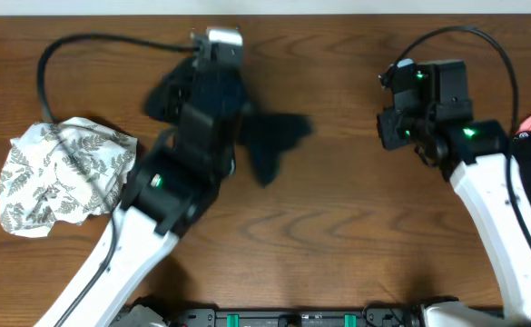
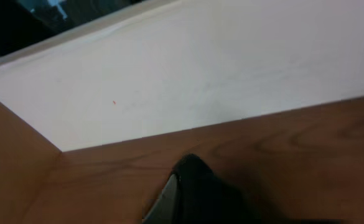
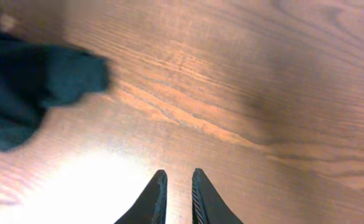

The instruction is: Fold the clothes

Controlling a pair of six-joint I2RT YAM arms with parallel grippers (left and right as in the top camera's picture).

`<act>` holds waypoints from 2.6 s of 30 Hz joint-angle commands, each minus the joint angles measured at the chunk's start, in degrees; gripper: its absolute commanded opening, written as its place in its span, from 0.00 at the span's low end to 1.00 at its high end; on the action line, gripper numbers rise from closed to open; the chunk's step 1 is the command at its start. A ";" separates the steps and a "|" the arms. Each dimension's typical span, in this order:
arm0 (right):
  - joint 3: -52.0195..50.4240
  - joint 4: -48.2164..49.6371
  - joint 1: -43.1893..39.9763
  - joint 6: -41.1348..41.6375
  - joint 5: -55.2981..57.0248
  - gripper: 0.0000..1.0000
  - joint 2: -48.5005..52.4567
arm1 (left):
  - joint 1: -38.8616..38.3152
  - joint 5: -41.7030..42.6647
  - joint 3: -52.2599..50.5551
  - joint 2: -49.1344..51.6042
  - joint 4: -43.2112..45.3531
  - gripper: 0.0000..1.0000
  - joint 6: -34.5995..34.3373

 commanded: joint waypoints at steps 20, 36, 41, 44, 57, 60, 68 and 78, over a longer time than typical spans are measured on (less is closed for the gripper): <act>0.00 -3.82 12.20 -5.25 -29.77 0.67 4.90 | -6.54 -5.68 2.03 -6.88 10.99 0.06 9.03; -0.22 2.97 22.14 -3.67 -19.87 0.73 6.25 | -6.54 -5.66 2.03 -4.92 21.07 0.06 12.70; -0.22 3.78 24.50 -3.04 -19.50 0.73 6.97 | -6.54 -6.82 2.03 -4.28 24.81 0.06 15.69; -0.22 3.76 25.29 -3.04 -19.54 0.73 6.97 | -6.54 -10.03 2.03 -3.54 27.50 0.06 18.14; -0.22 4.04 25.79 -3.06 -19.71 0.73 6.97 | -6.54 -19.47 2.03 -1.09 33.94 0.06 19.52; -0.22 4.48 25.79 -3.06 -19.71 0.73 6.97 | -6.54 -22.93 2.03 -0.24 36.26 0.06 19.52; -0.22 8.09 25.83 -3.02 -19.69 0.73 6.99 | -6.54 -25.38 2.03 1.29 39.93 0.06 19.54; -0.22 13.29 28.26 -2.19 -21.46 0.75 7.85 | -6.54 -25.09 2.03 1.31 46.05 0.06 21.92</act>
